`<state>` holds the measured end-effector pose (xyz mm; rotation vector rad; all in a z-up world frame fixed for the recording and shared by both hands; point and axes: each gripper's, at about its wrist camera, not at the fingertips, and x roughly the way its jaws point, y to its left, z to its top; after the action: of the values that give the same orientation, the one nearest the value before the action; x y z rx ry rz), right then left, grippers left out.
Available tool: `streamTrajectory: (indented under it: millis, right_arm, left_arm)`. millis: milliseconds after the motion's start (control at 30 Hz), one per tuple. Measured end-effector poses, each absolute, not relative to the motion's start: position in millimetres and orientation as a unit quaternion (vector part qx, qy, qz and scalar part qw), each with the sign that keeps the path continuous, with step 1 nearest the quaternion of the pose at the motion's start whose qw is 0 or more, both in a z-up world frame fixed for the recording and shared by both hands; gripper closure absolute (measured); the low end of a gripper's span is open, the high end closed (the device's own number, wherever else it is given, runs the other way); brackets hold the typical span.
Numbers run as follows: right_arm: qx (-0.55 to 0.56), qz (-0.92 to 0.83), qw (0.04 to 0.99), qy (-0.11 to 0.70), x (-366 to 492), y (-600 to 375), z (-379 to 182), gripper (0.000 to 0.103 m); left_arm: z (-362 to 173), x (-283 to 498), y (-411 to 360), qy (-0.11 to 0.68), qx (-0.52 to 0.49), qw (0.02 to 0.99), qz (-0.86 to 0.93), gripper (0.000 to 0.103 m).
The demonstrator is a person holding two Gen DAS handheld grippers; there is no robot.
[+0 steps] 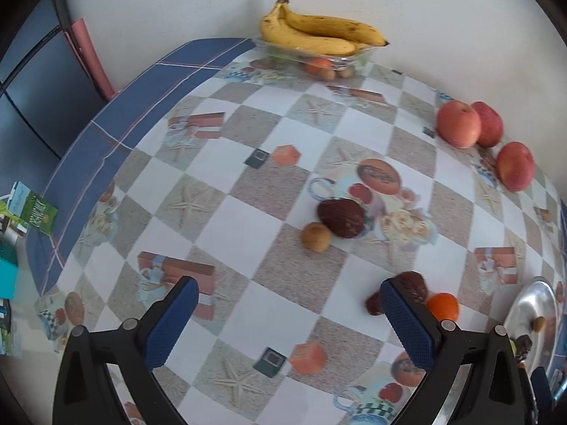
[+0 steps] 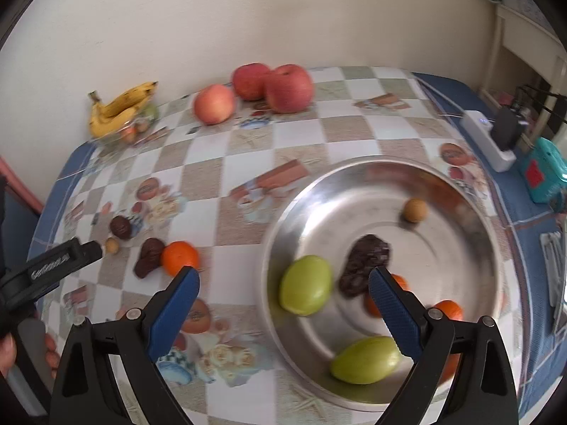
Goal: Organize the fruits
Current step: 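Grasp a tangerine with the right tool while the left tool grasps a small brown round fruit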
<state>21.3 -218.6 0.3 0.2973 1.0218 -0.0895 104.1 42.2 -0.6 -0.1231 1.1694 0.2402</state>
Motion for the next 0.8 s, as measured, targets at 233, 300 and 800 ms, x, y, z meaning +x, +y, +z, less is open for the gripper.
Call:
streamTrajectory:
  millis: [233,300,800]
  right_arm:
    - [0.134,0.005,0.865,0.484,27,-189,2,0.007]
    - [0.132,0.014,0.866,0.482,29,-183,3,0.007]
    - [0.101,0.044,0.873,0.476,62,-141,-7,0.007]
  left_arm:
    - [-2,112,66,0.524,-0.05,0.844,0.106,0.0]
    - [-1,117,73,0.521,-0.069,0.846,0.092,0.0]
    - [-25,151,99,0.535,-0.141,0.831,0.058,0.002]
